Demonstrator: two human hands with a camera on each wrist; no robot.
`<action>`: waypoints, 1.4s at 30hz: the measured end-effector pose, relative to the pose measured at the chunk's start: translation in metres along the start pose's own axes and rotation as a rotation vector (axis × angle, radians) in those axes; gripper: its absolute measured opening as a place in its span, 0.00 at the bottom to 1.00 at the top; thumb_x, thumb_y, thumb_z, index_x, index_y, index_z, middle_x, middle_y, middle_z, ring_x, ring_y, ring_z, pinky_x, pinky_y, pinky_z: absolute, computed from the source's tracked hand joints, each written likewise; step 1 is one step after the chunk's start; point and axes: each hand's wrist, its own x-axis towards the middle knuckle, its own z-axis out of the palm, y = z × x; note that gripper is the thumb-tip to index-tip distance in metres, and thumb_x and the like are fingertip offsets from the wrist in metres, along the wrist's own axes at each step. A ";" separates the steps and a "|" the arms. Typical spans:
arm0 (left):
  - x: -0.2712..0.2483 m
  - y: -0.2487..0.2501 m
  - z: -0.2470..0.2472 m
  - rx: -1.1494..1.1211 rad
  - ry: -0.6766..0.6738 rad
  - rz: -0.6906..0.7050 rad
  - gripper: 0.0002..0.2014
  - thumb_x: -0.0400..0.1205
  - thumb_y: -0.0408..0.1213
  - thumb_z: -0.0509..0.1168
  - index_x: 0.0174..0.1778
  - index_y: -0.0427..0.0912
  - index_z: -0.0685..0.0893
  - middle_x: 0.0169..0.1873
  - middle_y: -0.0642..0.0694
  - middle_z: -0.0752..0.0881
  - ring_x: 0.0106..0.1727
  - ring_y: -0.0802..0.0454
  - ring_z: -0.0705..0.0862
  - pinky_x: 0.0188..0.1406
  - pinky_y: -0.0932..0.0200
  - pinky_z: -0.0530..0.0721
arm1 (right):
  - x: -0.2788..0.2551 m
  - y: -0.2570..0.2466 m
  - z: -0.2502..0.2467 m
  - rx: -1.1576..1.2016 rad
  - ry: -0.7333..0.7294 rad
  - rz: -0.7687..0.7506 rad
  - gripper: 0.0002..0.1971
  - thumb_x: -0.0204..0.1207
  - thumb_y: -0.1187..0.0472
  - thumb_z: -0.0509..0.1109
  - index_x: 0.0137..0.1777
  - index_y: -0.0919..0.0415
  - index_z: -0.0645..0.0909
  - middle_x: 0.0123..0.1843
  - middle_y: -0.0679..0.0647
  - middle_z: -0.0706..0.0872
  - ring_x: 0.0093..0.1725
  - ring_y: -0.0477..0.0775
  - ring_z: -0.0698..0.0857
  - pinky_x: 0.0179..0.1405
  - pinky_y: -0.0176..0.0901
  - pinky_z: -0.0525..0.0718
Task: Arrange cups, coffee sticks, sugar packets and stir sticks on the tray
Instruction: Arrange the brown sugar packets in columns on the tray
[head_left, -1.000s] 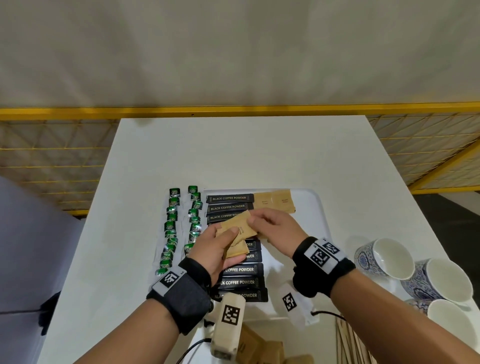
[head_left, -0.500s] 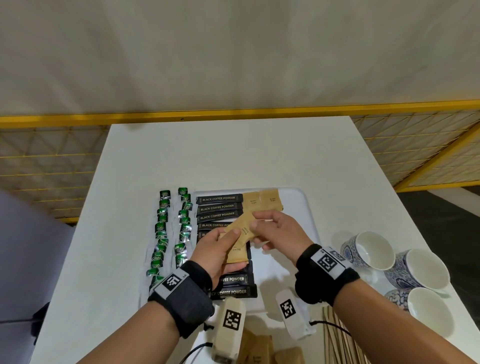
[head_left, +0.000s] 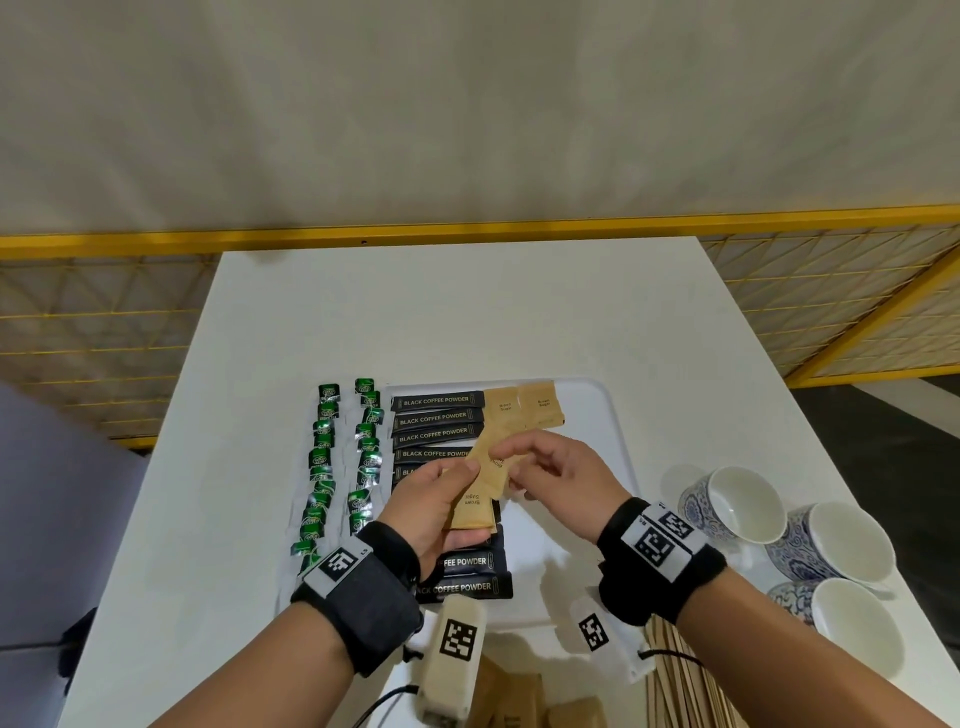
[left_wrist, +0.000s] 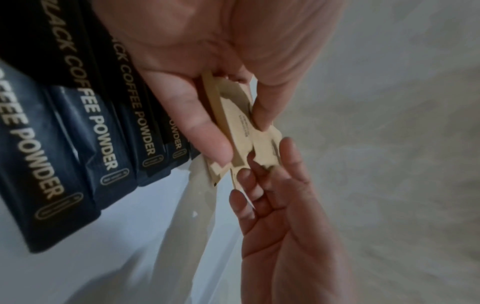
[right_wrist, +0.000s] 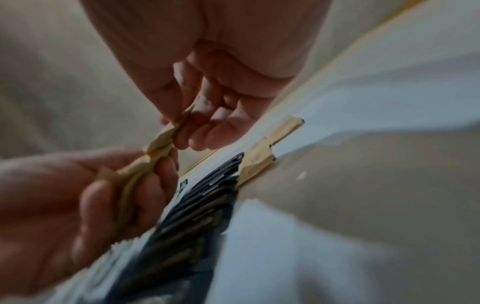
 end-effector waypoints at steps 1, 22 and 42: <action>0.000 0.000 0.000 0.010 0.001 -0.010 0.11 0.82 0.42 0.66 0.56 0.40 0.82 0.39 0.44 0.87 0.34 0.52 0.86 0.23 0.61 0.85 | -0.001 0.001 -0.002 -0.110 -0.021 -0.043 0.16 0.74 0.69 0.69 0.50 0.43 0.85 0.36 0.46 0.83 0.35 0.39 0.80 0.42 0.30 0.79; 0.007 0.008 -0.009 -0.098 -0.019 -0.094 0.17 0.80 0.19 0.54 0.60 0.37 0.80 0.50 0.37 0.82 0.44 0.43 0.85 0.30 0.56 0.90 | 0.044 0.044 -0.043 0.006 0.409 0.289 0.09 0.75 0.65 0.71 0.40 0.51 0.90 0.43 0.50 0.92 0.47 0.54 0.90 0.59 0.52 0.86; 0.011 0.004 -0.011 -0.127 -0.015 -0.109 0.18 0.80 0.18 0.53 0.60 0.38 0.80 0.53 0.35 0.81 0.49 0.39 0.85 0.31 0.54 0.90 | 0.048 0.039 -0.042 -0.392 0.400 0.283 0.16 0.82 0.62 0.57 0.64 0.52 0.82 0.58 0.51 0.87 0.51 0.51 0.84 0.51 0.38 0.79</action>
